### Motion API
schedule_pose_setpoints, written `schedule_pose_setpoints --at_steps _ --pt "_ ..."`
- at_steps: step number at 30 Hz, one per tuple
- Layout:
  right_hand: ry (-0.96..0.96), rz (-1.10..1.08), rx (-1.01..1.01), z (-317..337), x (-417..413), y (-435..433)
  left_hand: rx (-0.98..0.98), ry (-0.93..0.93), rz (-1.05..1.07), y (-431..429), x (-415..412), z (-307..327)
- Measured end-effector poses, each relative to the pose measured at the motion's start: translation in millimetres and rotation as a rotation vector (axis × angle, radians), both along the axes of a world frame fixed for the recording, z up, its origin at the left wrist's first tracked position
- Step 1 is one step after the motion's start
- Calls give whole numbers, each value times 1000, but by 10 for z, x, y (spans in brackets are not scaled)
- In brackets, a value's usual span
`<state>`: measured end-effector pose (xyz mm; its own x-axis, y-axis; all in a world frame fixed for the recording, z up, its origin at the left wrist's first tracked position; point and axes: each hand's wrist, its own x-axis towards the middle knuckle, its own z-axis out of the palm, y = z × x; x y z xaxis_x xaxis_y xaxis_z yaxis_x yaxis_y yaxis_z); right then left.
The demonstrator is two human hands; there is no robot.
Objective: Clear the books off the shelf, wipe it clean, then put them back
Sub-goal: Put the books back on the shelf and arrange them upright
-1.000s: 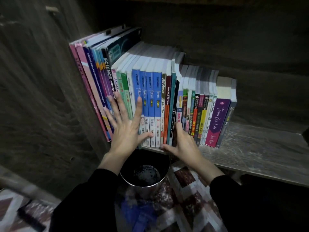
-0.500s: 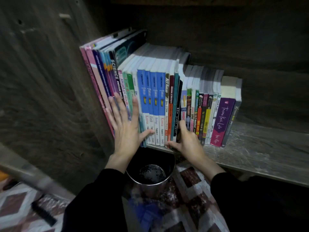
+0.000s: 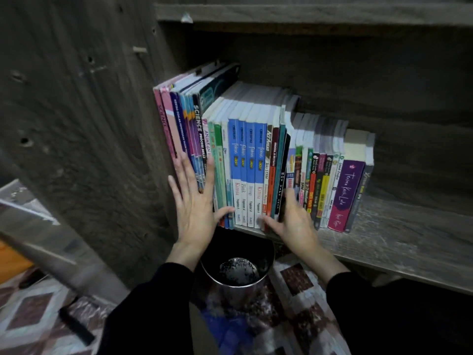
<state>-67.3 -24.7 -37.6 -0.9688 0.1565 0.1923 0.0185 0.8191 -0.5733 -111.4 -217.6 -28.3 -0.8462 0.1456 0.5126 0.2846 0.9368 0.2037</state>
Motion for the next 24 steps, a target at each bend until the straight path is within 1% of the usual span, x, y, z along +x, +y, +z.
schedule_pose_setpoints --at_steps 1,2,3,4,5,6,7,9,11,13,15,17,19,21,24 --pt "104 -42 -26 49 19 -52 39 -15 5 56 71 -27" --pt "253 -73 -24 106 22 -112 89 -26 1 121 151 -72" --pt "442 -88 37 172 14 -178 162 -45 -22 194 231 -128" --pt "630 -83 147 244 0 -243 255 -74 -59 262 298 -178" --pt "770 -41 273 317 -22 -306 355 -102 -94 317 344 -205" --pt "832 34 408 379 -48 -368 434 -130 -116 352 359 -216" --pt "831 112 544 428 -78 -432 480 -157 -125 369 346 -214" --pt "725 211 769 515 -150 -552 483 -187 -123 365 292 -221" --pt "626 243 902 553 -224 -640 426 -190 -119 312 252 -246" --pt "560 268 905 547 -269 -693 381 -199 -142 230 238 -264" --pt "544 271 860 531 -290 -718 411 -189 -214 123 245 -268" --pt "543 262 869 506 -287 -723 494 -143 -238 17 262 -283" --pt "544 252 905 497 -290 -717 616 -133 -190 -45 295 -275" --pt "551 244 936 492 -301 -715 681 -193 -165 -58 290 -239" --pt "579 245 926 479 -315 -733 642 -277 -182 -39 258 -199"
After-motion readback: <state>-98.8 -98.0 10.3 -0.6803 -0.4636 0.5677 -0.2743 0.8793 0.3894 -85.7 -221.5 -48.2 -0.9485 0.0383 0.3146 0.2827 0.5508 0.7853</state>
